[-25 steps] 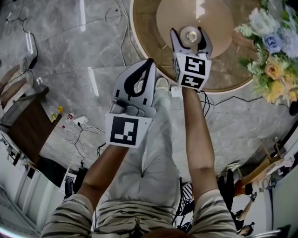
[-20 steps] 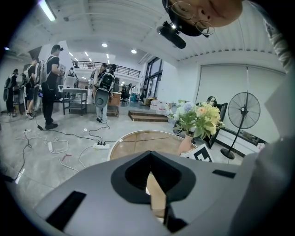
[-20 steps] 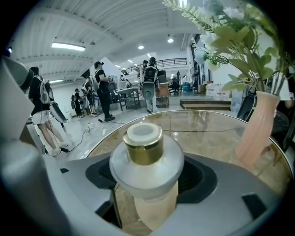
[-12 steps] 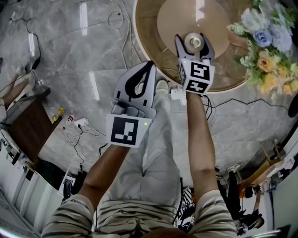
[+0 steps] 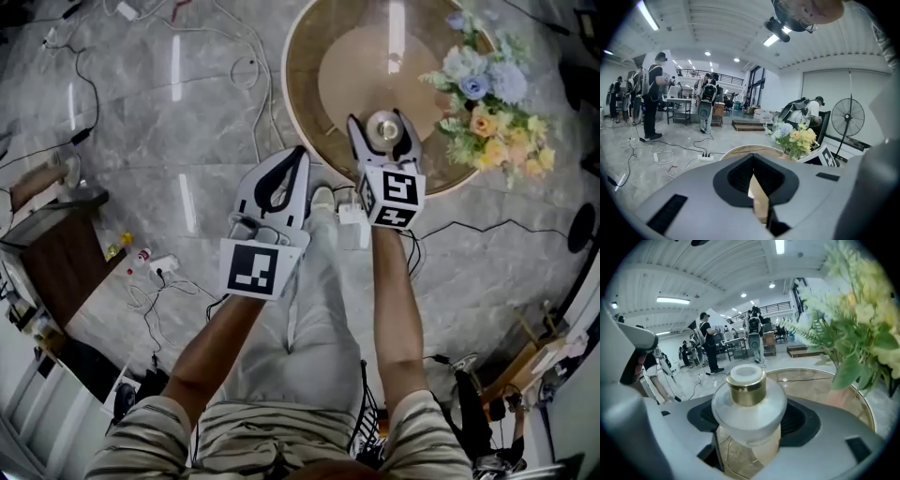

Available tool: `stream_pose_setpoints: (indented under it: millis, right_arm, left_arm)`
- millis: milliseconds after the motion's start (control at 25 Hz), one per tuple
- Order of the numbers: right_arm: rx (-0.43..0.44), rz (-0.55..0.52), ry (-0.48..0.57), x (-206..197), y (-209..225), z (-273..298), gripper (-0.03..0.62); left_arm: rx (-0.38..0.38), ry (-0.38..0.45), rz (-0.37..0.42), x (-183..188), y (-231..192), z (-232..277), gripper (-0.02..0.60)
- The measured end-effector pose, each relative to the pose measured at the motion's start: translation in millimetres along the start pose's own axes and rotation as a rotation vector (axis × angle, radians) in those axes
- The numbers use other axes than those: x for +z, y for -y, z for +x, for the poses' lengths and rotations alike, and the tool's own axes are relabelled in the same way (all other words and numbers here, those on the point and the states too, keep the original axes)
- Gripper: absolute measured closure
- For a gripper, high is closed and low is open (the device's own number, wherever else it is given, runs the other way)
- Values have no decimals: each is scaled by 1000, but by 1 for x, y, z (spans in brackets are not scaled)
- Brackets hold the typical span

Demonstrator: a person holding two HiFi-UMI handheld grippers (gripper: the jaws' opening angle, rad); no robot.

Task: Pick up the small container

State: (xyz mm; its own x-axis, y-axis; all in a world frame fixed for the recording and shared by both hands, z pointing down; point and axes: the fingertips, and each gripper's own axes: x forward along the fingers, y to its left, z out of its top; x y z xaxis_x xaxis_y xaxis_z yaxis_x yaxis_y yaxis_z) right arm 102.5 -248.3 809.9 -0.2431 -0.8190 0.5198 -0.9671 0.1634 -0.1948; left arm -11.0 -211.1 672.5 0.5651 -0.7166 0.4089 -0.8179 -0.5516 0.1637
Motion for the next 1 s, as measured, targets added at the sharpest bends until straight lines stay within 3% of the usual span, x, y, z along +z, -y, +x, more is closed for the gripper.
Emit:
stream_pose_setpoints:
  millis: [560,1000]
  right_arm:
    - [30,-10,113,118,-35,-108,244]
    - [80,-43,181,217,-88,-204,244]
  left_arm:
    - [34,76,28,87,22,-71,584]
    - [46,137,52,168,28,-131,584]
